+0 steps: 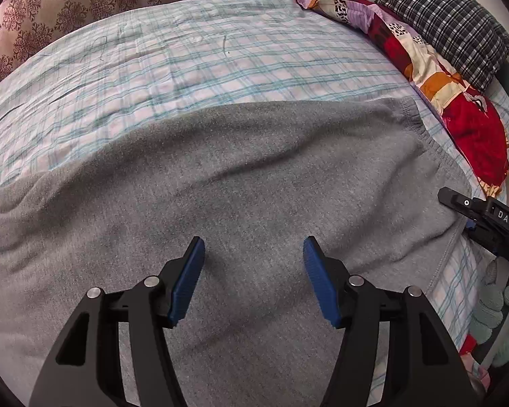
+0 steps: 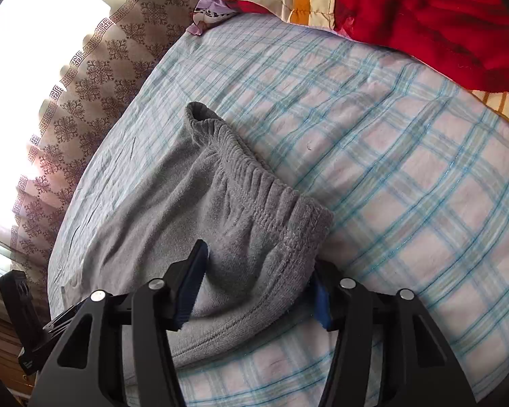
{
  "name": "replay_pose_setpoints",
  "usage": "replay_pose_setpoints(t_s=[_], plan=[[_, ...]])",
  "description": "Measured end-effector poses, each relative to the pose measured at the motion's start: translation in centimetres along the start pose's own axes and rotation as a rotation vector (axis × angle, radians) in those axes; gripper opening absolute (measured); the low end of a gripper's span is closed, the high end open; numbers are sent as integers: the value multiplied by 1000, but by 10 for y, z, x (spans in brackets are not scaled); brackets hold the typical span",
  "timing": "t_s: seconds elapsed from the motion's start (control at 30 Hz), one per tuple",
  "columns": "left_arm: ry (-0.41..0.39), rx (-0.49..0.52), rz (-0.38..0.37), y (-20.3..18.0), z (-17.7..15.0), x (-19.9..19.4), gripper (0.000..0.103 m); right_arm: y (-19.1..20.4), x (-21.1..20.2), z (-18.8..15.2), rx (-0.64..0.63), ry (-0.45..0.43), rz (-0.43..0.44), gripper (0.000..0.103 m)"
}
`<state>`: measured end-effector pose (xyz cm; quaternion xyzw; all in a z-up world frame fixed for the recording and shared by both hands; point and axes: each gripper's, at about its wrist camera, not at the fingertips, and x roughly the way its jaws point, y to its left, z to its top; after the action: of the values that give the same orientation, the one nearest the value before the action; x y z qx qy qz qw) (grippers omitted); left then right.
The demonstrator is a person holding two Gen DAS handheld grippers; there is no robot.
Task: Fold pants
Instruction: 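Grasp the elastic cuff with the right gripper and lift it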
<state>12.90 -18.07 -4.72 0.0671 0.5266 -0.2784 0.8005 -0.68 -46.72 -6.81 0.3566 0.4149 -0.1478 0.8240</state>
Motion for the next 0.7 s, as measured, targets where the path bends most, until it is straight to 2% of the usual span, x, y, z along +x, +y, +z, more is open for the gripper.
replay_pose_setpoints(t_s=[0.03, 0.13, 0.23, 0.33, 0.5, 0.57, 0.7], plan=[[2, -3, -4, 1, 0, 0, 62, 0, 1, 0, -5, 0, -5, 30], [3, -10, -12, 3, 2, 0, 62, 10, -4, -1, -42, -13, -8, 17], [1, -14, -26, 4, 5, -4, 62, 34, -17, -3, -134, -72, -39, 15], [2, -44, -73, 7, 10, -10, 62, 69, -34, -9, -292, -153, -94, 14], [-2, -133, -205, 18, 25, -26, 63, 131, -50, -35, -587, -265, -161, 14], [-7, -171, -273, 24, 31, -33, 68, 150, -52, -46, -674, -291, -169, 14], [-27, -214, -377, 32, 41, -50, 71, 182, -54, -76, -828, -322, -168, 14]])
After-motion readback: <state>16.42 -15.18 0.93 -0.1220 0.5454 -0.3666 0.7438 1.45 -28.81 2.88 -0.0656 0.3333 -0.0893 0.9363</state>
